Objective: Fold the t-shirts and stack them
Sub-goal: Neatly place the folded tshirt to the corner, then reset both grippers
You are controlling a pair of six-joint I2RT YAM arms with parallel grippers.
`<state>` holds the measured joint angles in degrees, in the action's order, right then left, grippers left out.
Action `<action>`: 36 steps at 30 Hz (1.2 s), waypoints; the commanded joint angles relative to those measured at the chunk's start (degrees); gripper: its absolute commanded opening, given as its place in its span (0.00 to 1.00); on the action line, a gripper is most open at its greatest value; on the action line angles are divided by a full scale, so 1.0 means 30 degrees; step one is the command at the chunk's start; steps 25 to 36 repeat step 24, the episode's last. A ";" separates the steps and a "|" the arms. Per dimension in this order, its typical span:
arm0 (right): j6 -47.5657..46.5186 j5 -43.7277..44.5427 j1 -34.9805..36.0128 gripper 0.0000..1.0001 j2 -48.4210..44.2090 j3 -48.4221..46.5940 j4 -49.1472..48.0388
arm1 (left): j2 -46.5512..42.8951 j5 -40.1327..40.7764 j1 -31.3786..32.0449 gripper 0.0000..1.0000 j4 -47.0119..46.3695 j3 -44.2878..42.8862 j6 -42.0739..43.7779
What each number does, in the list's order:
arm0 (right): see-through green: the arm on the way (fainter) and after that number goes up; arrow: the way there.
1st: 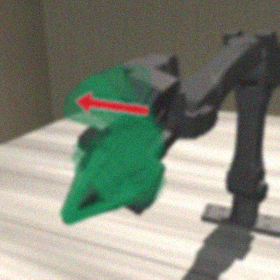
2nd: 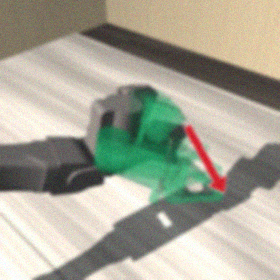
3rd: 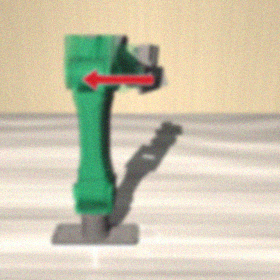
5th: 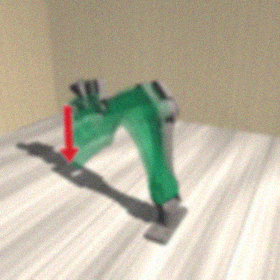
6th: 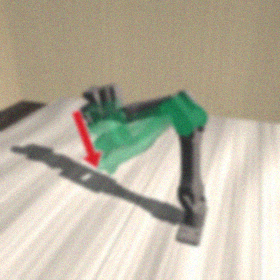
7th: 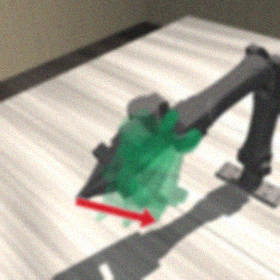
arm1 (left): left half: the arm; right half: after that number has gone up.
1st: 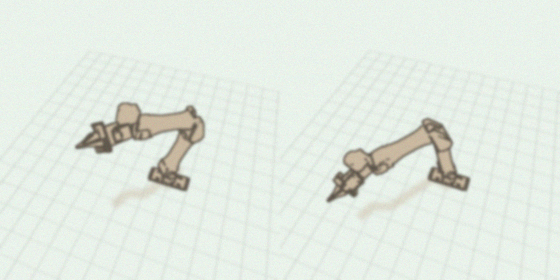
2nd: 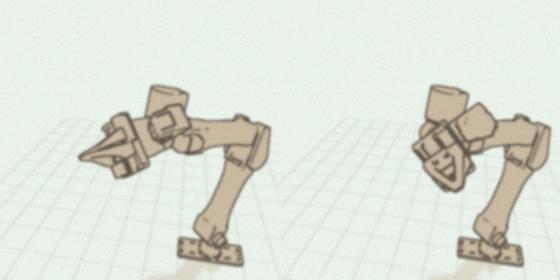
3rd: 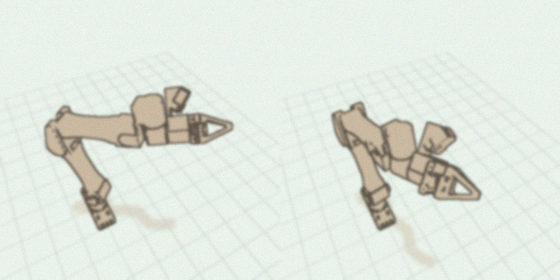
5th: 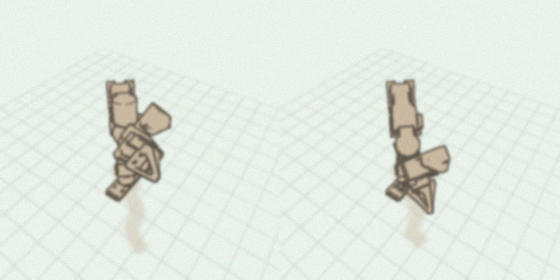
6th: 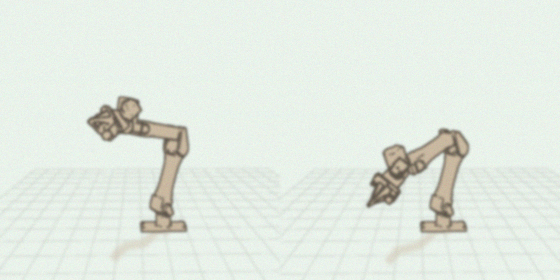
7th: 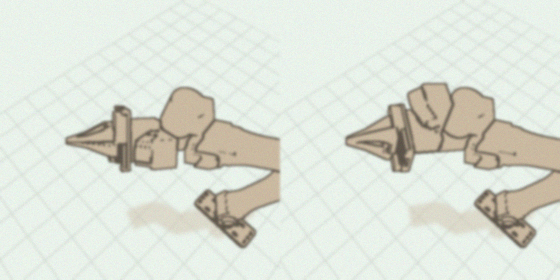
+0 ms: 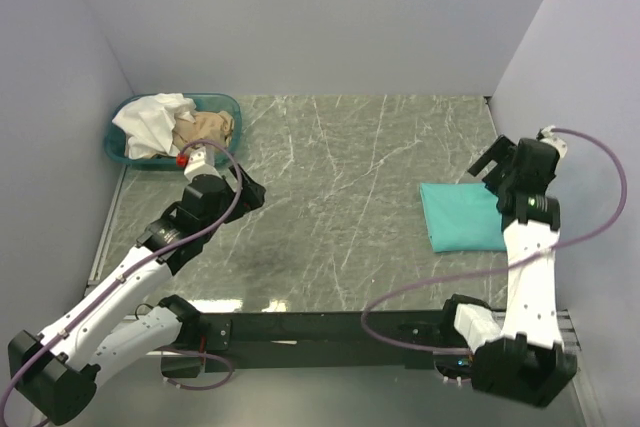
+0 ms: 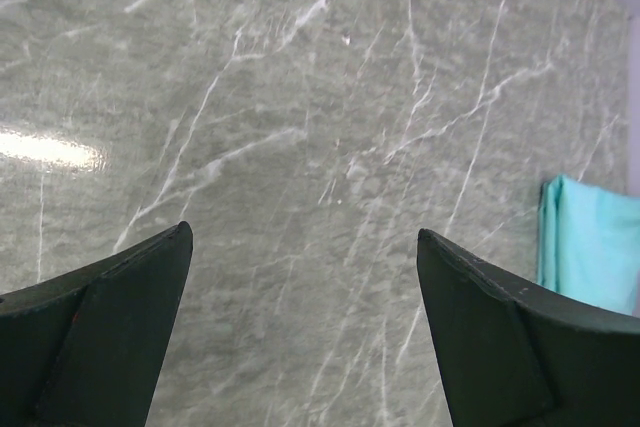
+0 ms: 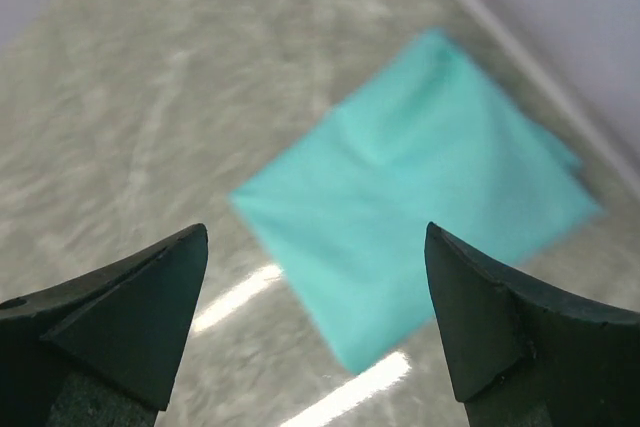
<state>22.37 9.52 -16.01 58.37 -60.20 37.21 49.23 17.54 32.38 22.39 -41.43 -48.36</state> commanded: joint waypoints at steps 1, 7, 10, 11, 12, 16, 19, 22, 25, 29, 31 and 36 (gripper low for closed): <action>-0.0601 -0.6504 -0.0024 0.95 -0.2312 0.2246 -0.3287 | -0.0707 0.1006 -0.0071 0.99 0.0855 -0.1131 -0.0637; -0.0016 -1.1110 -0.0024 0.96 -0.5653 0.5565 -0.6747 | -0.2286 0.2441 -0.0071 0.99 0.2582 -0.1337 -0.1604; 0.0073 -1.1784 -0.0024 0.96 -0.6153 0.6063 -0.7041 | -0.3135 0.2824 -0.0071 0.99 0.3111 -0.1103 -0.2131; 0.0072 -1.2018 -0.0025 0.96 -0.6272 0.6238 -0.7362 | -0.3371 0.2912 -0.0071 0.99 0.3112 -0.0783 -0.2248; 0.0072 -1.2456 -0.0025 0.96 -0.6389 0.6588 -0.7510 | -0.3606 0.2913 -0.0071 0.99 0.3083 -0.0606 -0.2366; 0.0278 -1.2403 -0.0025 0.96 -0.6799 0.7264 -0.8067 | -0.4631 0.3293 -0.0071 0.99 0.3257 -0.0107 -0.2718; 0.0307 -1.1847 -0.0024 0.96 -0.6859 0.7353 -0.7834 | -0.4809 0.3352 -0.0071 0.99 0.3259 -0.0047 -0.2718; 0.0482 -1.1786 -0.0024 0.96 -0.6975 0.7441 -0.7921 | -0.4693 0.3410 -0.0071 1.00 0.3375 -0.0076 -0.2776; 0.0657 -1.1699 -0.0024 0.96 -0.7122 0.7500 -0.8068 | -0.4576 0.3498 -0.0071 0.99 0.3639 -0.0194 -0.2864; 0.0657 -1.1699 -0.0024 0.96 -0.7122 0.7500 -0.8068 | -0.4576 0.3498 -0.0071 0.99 0.3639 -0.0194 -0.2864; 0.0657 -1.1699 -0.0024 0.96 -0.7122 0.7500 -0.8068 | -0.4576 0.3498 -0.0071 0.99 0.3639 -0.0194 -0.2864; 0.0657 -1.1699 -0.0024 0.96 -0.7122 0.7500 -0.8068 | -0.4576 0.3498 -0.0071 0.99 0.3639 -0.0194 -0.2864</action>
